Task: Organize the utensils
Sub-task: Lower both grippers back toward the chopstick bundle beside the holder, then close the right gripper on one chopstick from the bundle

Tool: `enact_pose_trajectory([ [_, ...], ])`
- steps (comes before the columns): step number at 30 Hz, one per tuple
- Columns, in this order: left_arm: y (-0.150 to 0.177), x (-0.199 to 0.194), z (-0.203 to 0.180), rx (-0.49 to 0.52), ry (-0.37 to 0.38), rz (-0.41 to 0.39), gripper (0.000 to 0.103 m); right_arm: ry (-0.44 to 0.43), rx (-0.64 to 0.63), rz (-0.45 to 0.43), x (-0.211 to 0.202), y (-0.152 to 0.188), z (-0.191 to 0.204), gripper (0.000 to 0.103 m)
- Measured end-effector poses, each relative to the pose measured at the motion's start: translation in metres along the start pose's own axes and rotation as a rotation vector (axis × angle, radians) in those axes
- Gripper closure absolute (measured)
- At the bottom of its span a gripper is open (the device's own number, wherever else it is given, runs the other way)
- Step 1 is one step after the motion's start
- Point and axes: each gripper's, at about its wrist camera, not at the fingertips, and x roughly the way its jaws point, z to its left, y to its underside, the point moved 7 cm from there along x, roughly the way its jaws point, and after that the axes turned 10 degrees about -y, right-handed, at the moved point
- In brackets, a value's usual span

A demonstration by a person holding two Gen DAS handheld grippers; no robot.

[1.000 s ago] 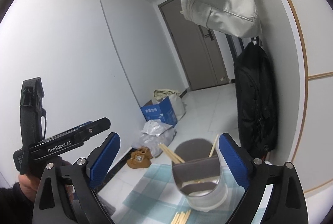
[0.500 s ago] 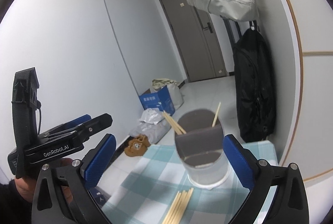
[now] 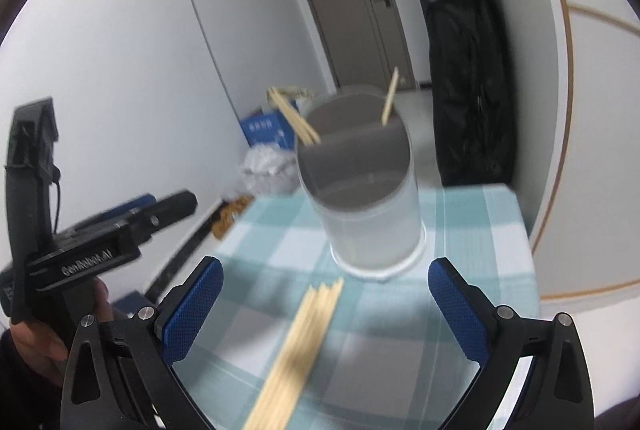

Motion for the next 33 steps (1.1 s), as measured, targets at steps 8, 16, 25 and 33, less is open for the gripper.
enact_pose_trajectory([
  [8, 0.025, 0.029, 0.016, -0.041, 0.008, 0.115, 0.017, 0.05, 0.025, 0.201, 0.04, 0.036, -0.016, 0.017],
  [16, 0.03, 0.049, 0.043, -0.144, -0.009, 0.204, 0.017, 0.076, 0.068, 0.371, 0.09, 0.054, -0.027, 0.052],
  [25, 0.028, 0.049, 0.054, -0.222, 0.028, 0.232, 0.017, 0.152, 0.017, 0.497, 0.121, 0.062, -0.025, 0.07],
  [33, 0.026, 0.054, 0.06, -0.269, 0.039, 0.256, 0.017, 0.23, 0.001, 0.594, 0.126, 0.06, -0.024, 0.086],
])
